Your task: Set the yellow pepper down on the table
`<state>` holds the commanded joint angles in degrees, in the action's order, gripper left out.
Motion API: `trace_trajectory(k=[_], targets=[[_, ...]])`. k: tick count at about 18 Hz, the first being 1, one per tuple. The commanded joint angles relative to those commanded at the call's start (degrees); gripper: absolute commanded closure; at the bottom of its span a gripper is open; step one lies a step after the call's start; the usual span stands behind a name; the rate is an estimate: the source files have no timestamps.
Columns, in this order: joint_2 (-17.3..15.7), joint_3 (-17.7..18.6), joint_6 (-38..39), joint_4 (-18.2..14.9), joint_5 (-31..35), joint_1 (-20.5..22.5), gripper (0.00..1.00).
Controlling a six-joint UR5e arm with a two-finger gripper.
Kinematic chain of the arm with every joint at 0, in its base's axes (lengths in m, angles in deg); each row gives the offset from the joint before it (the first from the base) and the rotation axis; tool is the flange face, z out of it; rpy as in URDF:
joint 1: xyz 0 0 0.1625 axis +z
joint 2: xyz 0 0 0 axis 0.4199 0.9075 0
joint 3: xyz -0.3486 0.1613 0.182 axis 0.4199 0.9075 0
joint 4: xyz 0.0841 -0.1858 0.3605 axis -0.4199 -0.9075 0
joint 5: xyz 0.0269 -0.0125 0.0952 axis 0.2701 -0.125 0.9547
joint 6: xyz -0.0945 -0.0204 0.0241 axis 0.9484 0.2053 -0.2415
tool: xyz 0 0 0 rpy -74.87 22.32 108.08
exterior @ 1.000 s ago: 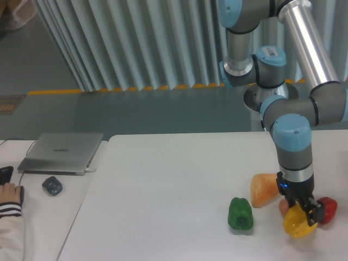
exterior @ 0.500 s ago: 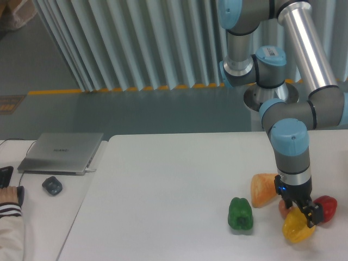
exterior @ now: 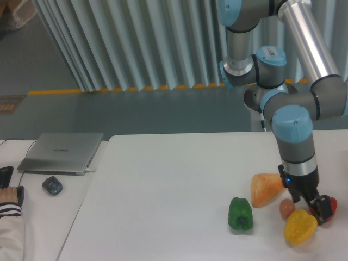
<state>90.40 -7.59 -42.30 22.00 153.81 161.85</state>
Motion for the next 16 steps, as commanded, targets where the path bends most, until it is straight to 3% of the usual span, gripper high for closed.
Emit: trace_trajectory(k=[3, 7, 16], targets=[[-1.8, 0.0, -4.5, -2.4, -0.6, 2.4, 0.00], [-4.1, 0.7, -17.1, -3.3, -0.9, 6.2, 0.00], [-6.1, 1.1, -23.0, -4.1, -4.4, 16.7, 0.00]])
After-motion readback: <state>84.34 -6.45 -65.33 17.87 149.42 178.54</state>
